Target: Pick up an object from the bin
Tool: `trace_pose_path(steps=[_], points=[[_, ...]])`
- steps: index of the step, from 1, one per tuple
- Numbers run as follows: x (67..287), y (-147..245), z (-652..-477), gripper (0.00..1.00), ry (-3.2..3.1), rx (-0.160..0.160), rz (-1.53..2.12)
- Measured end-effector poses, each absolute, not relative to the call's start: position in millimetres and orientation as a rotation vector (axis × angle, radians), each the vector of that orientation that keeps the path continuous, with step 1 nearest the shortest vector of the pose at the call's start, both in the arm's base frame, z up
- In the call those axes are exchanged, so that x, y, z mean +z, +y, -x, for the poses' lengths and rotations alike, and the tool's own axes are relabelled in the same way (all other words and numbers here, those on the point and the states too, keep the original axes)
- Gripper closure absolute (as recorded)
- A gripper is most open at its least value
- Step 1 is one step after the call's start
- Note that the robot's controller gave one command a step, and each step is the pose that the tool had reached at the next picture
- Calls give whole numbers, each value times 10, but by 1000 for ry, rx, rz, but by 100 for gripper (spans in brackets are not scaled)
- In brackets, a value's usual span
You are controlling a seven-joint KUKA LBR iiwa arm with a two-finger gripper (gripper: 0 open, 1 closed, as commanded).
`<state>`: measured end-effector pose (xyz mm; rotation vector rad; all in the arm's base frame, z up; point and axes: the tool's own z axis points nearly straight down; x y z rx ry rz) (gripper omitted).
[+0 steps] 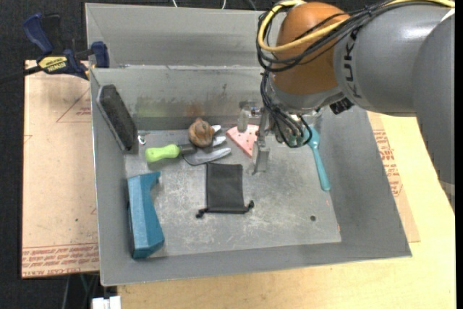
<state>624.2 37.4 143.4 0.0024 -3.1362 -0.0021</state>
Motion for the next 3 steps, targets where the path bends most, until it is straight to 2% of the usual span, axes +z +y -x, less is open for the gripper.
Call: trace_pose_path(steps=[1, 2, 3], points=[[1484, 373, -6257, 0, -3143, -2, -2], [1018, 800, -5695, 0, -3141, -5, -2], [958, 635, -5566, 100, -3154, -1, -67]])
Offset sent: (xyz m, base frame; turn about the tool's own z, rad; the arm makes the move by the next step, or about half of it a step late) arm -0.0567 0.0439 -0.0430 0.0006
